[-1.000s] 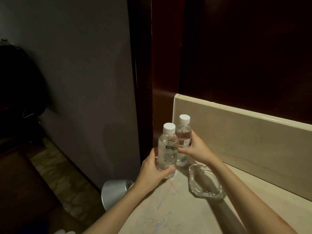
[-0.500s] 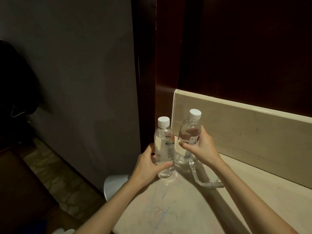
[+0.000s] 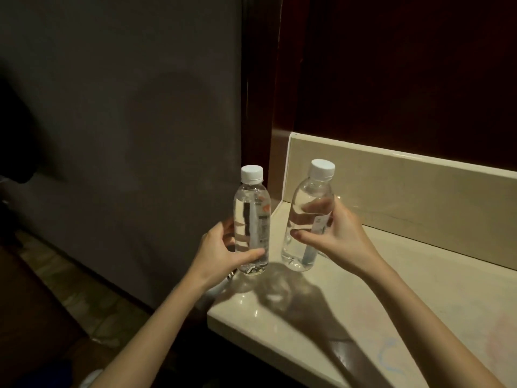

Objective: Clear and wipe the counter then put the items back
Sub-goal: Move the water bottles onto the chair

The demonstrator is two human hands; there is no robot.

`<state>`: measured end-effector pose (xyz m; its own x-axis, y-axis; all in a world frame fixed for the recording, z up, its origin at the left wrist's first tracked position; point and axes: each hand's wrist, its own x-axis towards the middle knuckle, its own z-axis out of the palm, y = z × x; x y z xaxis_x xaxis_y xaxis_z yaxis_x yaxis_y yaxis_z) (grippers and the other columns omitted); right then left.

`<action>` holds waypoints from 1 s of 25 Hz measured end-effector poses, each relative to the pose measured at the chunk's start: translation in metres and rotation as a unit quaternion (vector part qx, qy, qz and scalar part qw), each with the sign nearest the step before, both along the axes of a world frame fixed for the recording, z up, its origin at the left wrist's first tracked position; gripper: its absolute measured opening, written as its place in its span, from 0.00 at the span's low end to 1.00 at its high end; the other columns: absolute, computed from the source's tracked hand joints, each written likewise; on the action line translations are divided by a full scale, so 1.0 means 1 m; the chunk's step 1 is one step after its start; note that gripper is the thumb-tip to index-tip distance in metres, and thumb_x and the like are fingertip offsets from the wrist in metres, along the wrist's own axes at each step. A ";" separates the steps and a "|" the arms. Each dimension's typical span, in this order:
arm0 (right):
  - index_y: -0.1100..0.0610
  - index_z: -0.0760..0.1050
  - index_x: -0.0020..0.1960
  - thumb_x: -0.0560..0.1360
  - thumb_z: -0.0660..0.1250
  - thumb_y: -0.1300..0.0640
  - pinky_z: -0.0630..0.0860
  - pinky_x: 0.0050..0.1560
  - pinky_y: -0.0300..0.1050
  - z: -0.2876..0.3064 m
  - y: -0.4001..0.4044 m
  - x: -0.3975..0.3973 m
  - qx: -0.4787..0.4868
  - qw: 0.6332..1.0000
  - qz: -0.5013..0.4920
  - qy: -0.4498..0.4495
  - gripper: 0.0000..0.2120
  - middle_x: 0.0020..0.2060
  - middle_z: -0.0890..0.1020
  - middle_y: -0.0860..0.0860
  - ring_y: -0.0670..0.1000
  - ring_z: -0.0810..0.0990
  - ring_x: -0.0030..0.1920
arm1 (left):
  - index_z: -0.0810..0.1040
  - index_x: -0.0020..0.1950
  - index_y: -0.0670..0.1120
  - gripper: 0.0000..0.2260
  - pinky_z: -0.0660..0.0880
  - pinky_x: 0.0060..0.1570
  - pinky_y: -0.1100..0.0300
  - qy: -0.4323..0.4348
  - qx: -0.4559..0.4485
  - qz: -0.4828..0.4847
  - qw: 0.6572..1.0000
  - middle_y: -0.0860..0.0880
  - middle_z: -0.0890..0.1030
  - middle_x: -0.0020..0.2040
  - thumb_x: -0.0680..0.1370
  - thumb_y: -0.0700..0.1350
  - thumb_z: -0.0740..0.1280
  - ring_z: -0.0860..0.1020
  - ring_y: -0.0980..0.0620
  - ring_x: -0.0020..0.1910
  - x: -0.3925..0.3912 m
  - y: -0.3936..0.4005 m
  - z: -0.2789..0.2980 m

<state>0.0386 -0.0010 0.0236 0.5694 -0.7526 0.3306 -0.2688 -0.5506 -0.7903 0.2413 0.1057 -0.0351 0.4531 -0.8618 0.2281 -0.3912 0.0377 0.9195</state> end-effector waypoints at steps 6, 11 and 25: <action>0.55 0.70 0.58 0.66 0.77 0.59 0.71 0.40 0.23 -0.013 0.073 0.010 0.002 0.999 0.047 0.005 0.24 0.48 0.81 0.45 0.29 0.79 0.43 | 0.76 0.58 0.48 0.29 0.79 0.54 0.55 -0.017 0.025 0.057 0.998 0.52 0.83 0.52 0.61 0.53 0.80 0.82 0.57 0.51 -0.001 0.088 -0.015; 0.51 0.70 0.58 0.66 0.76 0.56 0.74 0.45 0.29 -0.036 0.140 0.024 0.011 0.996 0.085 0.012 0.24 0.46 0.81 0.41 0.35 0.81 0.47 | 0.76 0.56 0.48 0.28 0.78 0.51 0.62 -0.038 0.044 0.108 0.992 0.54 0.83 0.50 0.61 0.53 0.80 0.81 0.61 0.48 0.008 0.162 -0.033; 0.51 0.69 0.56 0.64 0.77 0.50 0.79 0.47 0.45 -0.102 0.300 0.205 0.034 0.995 0.082 0.036 0.25 0.44 0.82 0.42 0.40 0.81 0.45 | 0.73 0.61 0.51 0.32 0.75 0.50 0.65 -0.040 0.114 0.111 0.986 0.57 0.79 0.55 0.61 0.56 0.77 0.77 0.62 0.53 0.190 0.326 -0.089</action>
<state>0.2435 0.2991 -0.0788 0.7062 -0.6675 0.2362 -0.2374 -0.5375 -0.8092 0.4313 0.4318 -0.1239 0.6248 -0.7766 0.0813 -0.4374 -0.2619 0.8603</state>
